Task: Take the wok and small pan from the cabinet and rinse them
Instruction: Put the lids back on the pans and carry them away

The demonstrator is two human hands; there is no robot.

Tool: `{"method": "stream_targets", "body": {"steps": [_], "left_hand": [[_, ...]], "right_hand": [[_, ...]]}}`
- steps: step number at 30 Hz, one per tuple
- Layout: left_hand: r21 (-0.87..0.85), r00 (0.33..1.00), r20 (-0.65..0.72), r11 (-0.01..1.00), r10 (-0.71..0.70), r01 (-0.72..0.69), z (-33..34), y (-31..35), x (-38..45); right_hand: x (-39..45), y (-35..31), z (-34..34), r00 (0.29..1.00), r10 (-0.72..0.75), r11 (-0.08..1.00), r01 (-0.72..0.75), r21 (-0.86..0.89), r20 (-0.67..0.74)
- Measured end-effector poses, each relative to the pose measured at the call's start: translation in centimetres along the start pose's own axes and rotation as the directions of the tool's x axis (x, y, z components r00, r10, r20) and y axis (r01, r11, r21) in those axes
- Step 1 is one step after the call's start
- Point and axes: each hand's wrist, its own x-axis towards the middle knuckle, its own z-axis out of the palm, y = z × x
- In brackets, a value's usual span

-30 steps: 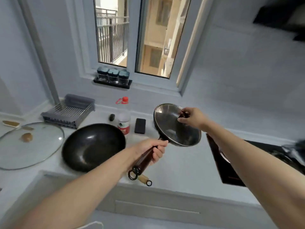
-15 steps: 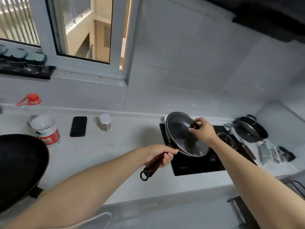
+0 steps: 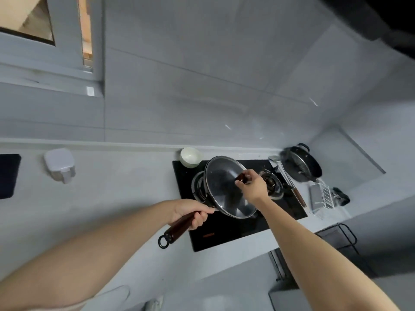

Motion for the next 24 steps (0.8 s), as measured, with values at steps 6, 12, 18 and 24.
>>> {"method": "stream_targets", "body": {"steps": [6,12,18,24], "left_hand": [[-0.006,1.0,-0.016,1.0,-0.007,0.007,-3.7,2.4,4.5],[-0.06,1.0,-0.014,0.998,-0.011,0.01,-5.8,3.1,7.5],[-0.067,1.0,-0.01,0.998,-0.014,0.014,-7.2,3.8,8.4],[0.073,0.982,-0.187,0.997,0.008,0.005,-8.5,3.9,8.4]], "right_hand": [[5.5,2.4,3.1,0.998,-0.012,1.0,0.013,-0.006,0.055],[8.9,3.5,4.9,0.995,-0.012,1.0,0.013,-0.009,0.098],[10.3,3.8,6.0,0.996,-0.038,0.998,0.041,-0.038,0.086],[10.7,3.9,7.0,0.993,-0.056,0.996,0.062,-0.057,0.104]]}}
